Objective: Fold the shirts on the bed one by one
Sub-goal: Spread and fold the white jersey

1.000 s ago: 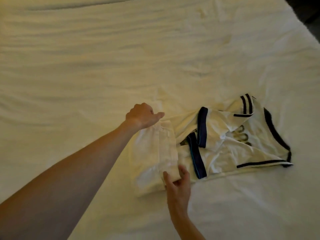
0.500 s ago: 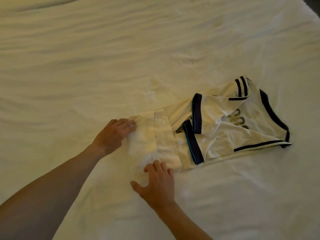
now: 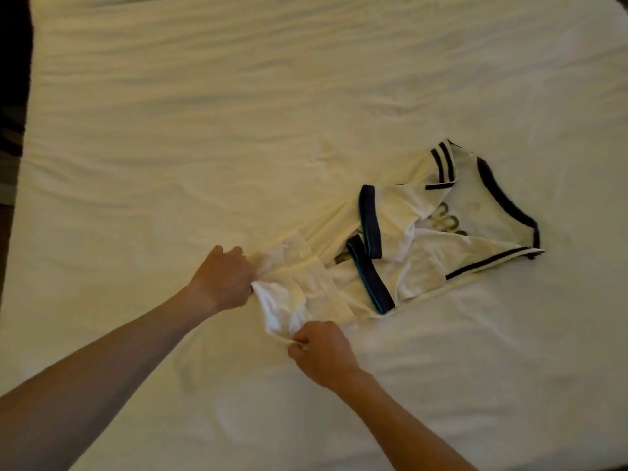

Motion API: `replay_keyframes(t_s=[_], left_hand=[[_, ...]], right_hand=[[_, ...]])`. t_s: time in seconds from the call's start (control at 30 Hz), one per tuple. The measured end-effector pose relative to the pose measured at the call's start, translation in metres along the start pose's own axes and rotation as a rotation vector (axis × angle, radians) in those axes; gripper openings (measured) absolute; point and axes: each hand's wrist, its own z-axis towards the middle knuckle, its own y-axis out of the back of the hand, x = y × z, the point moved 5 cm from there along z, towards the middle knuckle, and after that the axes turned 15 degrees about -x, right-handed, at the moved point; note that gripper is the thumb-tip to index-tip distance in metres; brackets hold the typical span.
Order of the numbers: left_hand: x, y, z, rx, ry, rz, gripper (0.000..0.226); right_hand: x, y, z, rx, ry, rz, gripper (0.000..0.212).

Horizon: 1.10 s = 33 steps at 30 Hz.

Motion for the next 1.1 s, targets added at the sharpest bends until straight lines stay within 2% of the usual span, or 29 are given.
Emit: replay_keyframes(t_s=[0.07, 0.1, 0.13, 0.17, 0.2, 0.27, 0.3, 0.37, 0.47, 0.53, 0.6, 0.67, 0.73, 0.8, 0.87, 0.9, 0.97, 1.0, 1.07, 1.1], left_hand=[[-0.014, 0.01, -0.024, 0.209, -0.044, -0.075, 0.016], [-0.02, 0.014, -0.034, 0.321, -0.065, -0.131, 0.017], [-0.025, 0.019, -0.041, 0.446, -0.074, -0.205, 0.03], [-0.029, 0.024, -0.046, 0.583, -0.069, -0.331, 0.038], [-0.033, 0.033, -0.049, 0.71, -0.068, -0.483, 0.036], [-0.04, 0.059, -0.041, 0.829, -0.092, -0.79, 0.031], [-0.04, 0.071, -0.029, 0.805, -0.087, -0.927, 0.029], [-0.038, 0.09, 0.007, 0.593, 0.036, -1.189, 0.024], [-0.034, 0.092, 0.073, 0.117, 0.449, -1.574, 0.027], [-0.04, 0.082, 0.109, -0.107, 0.642, -1.642, 0.04], [-0.053, 0.066, 0.133, -0.139, 0.748, -1.552, 0.044], [-0.059, 0.053, 0.144, -0.119, 0.82, -1.387, 0.043], [-0.058, 0.049, 0.15, -0.16, 0.847, -1.278, 0.039], [-0.055, 0.054, 0.157, -0.21, 0.851, -1.257, 0.042], [-0.05, 0.064, 0.165, -0.283, 0.872, -1.291, 0.042], [-0.049, 0.069, 0.169, -0.326, 0.875, -1.308, 0.037], [-0.052, 0.072, 0.178, -0.336, 0.829, -1.244, 0.019], [-0.057, 0.072, 0.18, -0.301, 0.803, -1.187, 0.018], [-0.068, 0.066, 0.178, -0.245, 0.819, -1.153, 0.038], [-0.073, 0.063, 0.175, -0.234, 0.852, -1.156, 0.046]], right_hand=[[-0.004, 0.007, -0.03, 0.229, -0.094, 0.193, 0.026], [-0.006, 0.012, -0.046, 0.341, -0.12, 0.261, 0.021], [-0.009, 0.02, -0.059, 0.442, -0.138, 0.317, 0.018], [-0.014, 0.03, -0.07, 0.533, -0.156, 0.381, 0.018], [-0.019, 0.043, -0.077, 0.612, -0.182, 0.462, 0.018], [-0.033, 0.075, -0.081, 0.688, -0.244, 0.652, 0.016], [-0.041, 0.093, -0.075, 0.658, -0.263, 0.721, 0.015], [-0.065, 0.126, -0.051, 0.449, -0.314, 0.789, 0.014], [-0.116, 0.165, 0.006, -0.084, -0.543, 0.873, 0.021], [-0.144, 0.178, 0.036, -0.355, -0.689, 0.882, 0.02], [-0.158, 0.177, 0.054, -0.424, -0.692, 0.765, 0.021], [-0.164, 0.172, 0.061, -0.437, -0.659, 0.566, 0.031], [-0.163, 0.174, 0.061, -0.514, -0.618, 0.458, 0.027], [-0.164, 0.183, 0.061, -0.604, -0.569, 0.448, 0.02], [-0.171, 0.197, 0.062, -0.706, -0.55, 0.453, 0.024], [-0.173, 0.204, 0.062, -0.748, -0.542, 0.464, 0.023], [-0.179, 0.21, 0.063, -0.779, -0.562, 0.487, 0.007], [-0.181, 0.21, 0.061, -0.773, -0.593, 0.456, 0.019], [-0.188, 0.202, 0.054, -0.758, -0.687, 0.401, 0.058], [-0.191, 0.196, 0.048, -0.761, -0.737, 0.435, 0.07]])
